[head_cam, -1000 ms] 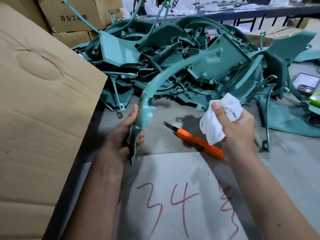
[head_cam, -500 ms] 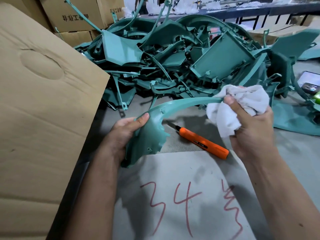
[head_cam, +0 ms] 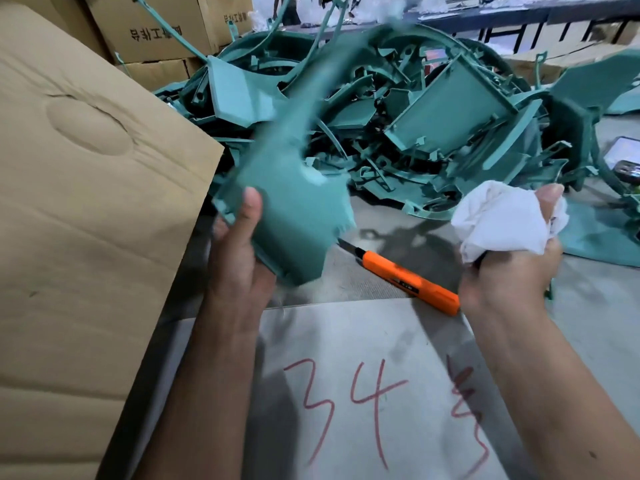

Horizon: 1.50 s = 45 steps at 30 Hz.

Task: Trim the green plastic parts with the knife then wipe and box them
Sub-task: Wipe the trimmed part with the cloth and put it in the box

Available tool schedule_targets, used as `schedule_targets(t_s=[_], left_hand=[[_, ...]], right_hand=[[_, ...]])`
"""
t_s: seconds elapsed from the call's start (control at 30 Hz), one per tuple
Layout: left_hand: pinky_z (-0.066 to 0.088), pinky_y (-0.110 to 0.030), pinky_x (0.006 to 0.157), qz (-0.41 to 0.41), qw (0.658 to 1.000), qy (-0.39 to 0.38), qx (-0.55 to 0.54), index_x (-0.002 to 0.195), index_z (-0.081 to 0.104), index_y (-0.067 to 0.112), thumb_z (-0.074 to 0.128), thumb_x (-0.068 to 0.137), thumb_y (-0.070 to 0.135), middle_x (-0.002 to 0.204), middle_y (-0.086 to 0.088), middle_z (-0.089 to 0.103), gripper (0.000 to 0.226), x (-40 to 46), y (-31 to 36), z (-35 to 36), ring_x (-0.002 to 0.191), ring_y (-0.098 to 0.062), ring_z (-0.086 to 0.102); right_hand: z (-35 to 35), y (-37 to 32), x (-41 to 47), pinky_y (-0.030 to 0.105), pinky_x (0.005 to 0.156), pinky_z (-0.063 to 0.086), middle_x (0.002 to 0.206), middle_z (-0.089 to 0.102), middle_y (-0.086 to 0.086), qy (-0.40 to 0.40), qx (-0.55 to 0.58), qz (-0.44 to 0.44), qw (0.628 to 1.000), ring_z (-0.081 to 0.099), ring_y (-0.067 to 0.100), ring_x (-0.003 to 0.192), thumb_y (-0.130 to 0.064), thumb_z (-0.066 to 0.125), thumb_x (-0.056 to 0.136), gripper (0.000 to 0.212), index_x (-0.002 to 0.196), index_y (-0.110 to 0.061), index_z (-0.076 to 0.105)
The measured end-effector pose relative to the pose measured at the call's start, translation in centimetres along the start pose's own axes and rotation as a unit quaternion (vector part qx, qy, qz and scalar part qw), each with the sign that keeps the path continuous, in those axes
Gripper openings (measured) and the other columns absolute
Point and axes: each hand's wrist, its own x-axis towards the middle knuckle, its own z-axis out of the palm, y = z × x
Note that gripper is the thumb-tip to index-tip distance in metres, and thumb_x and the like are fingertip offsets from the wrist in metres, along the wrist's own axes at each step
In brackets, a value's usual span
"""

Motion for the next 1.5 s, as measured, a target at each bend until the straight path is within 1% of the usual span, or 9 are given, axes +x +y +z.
schedule_targets(t_s=[0.17,0.33,0.5,0.73,0.83,0.93,0.97,1.07,1.5], left_hand=[[0.059,-0.027,0.078,0.184,0.972,0.070,0.131,0.102,0.076,0.030,0.073,0.091,0.032,0.103,0.010,0.077,0.012,-0.2,-0.3,2.3,0.097,-0.009,0.073],[0.048,-0.031,0.081,0.432,0.753,-0.093,0.487,0.112,0.078,0.007,0.072,0.094,0.000,0.101,-0.006,0.069,0.020,-1.6,-3.2,4.5,0.094,-0.024,0.062],[0.046,-0.044,0.091,0.405,0.697,-0.138,0.575,0.126,0.073,0.012,0.054,0.107,0.023,0.122,-0.007,0.066,0.029,-2.5,-4.1,5.0,0.111,-0.028,0.055],[0.036,-0.052,0.104,0.384,0.653,-0.184,0.626,0.146,0.056,0.031,0.052,0.100,0.027,0.152,0.000,0.049,0.046,-1.8,-4.8,4.6,0.133,-0.029,0.043],[0.036,-0.048,0.112,0.339,0.724,-0.127,0.587,0.153,0.046,0.020,0.065,0.070,-0.001,0.153,-0.007,0.042,0.088,-1.8,-5.0,4.2,0.139,-0.028,0.040],[0.052,-0.035,0.098,0.093,0.961,0.004,0.258,0.149,0.043,0.010,0.059,0.078,0.002,0.137,-0.012,0.053,0.074,-2.2,-4.6,5.4,0.119,-0.020,0.060],[0.056,-0.035,0.089,-0.011,0.992,0.029,0.119,0.146,0.044,0.008,0.062,0.083,0.013,0.132,-0.014,0.059,0.066,-2.0,-4.2,5.8,0.109,-0.023,0.066],[0.056,-0.048,0.097,-0.166,0.985,0.021,-0.034,0.140,0.051,-0.002,0.067,0.093,0.027,0.132,-0.019,0.065,0.057,-1.8,-4.4,5.6,0.114,-0.036,0.068],[0.063,-0.048,0.076,-0.193,0.974,-0.040,0.112,0.117,0.065,0.008,0.071,0.090,0.007,0.109,-0.013,0.077,0.028,-0.7,-2.6,3.7,0.094,-0.029,0.074]], right_hand=[[0.8,0.8,-1.1,0.024,0.052,0.047,0.071,0.066,-0.004,-0.012,-0.056,0.069,0.996,0.062,0.012,0.062,-0.039,0.052,0.109,0.033,0.084,-0.023,0.067],[1.6,1.1,-2.7,0.038,0.081,0.058,0.113,0.072,0.013,-0.237,0.020,0.207,0.949,0.069,0.026,0.101,-0.043,0.072,0.093,0.041,0.115,-0.010,0.067],[0.9,0.8,-2.5,0.030,0.058,0.045,0.074,0.059,0.018,-0.329,-0.114,0.169,0.922,0.054,0.025,0.064,-0.018,0.074,0.090,0.022,0.085,0.001,0.066],[0.5,1.0,-2.3,0.021,0.046,0.043,0.064,0.059,0.000,-0.255,-0.110,0.130,0.952,0.055,0.011,0.049,-0.016,0.068,0.099,0.019,0.083,-0.007,0.063],[0.7,1.1,-2.0,0.016,0.048,0.044,0.067,0.059,-0.006,-0.201,-0.071,0.095,0.972,0.056,0.006,0.055,-0.011,0.062,0.102,0.025,0.078,-0.016,0.065],[0.7,1.1,-1.9,0.016,0.050,0.042,0.070,0.055,-0.001,-0.198,-0.053,0.081,0.975,0.054,0.007,0.058,-0.018,0.064,0.097,0.019,0.084,-0.008,0.055],[0.8,1.2,-2.0,0.019,0.048,0.041,0.069,0.053,0.004,-0.215,-0.065,0.084,0.971,0.052,0.009,0.054,-0.020,0.064,0.097,0.024,0.084,-0.002,0.054],[0.9,1.5,-2.7,0.022,0.046,0.042,0.062,0.055,0.012,-0.266,-0.103,0.127,0.950,0.050,0.019,0.044,-0.016,0.061,0.103,0.037,0.095,0.019,0.051],[0.8,1.2,-2.2,0.027,0.055,0.044,0.082,0.062,0.020,-0.204,-0.136,0.053,0.968,0.053,0.020,0.056,-0.015,0.065,0.101,0.040,0.097,0.024,0.058]])
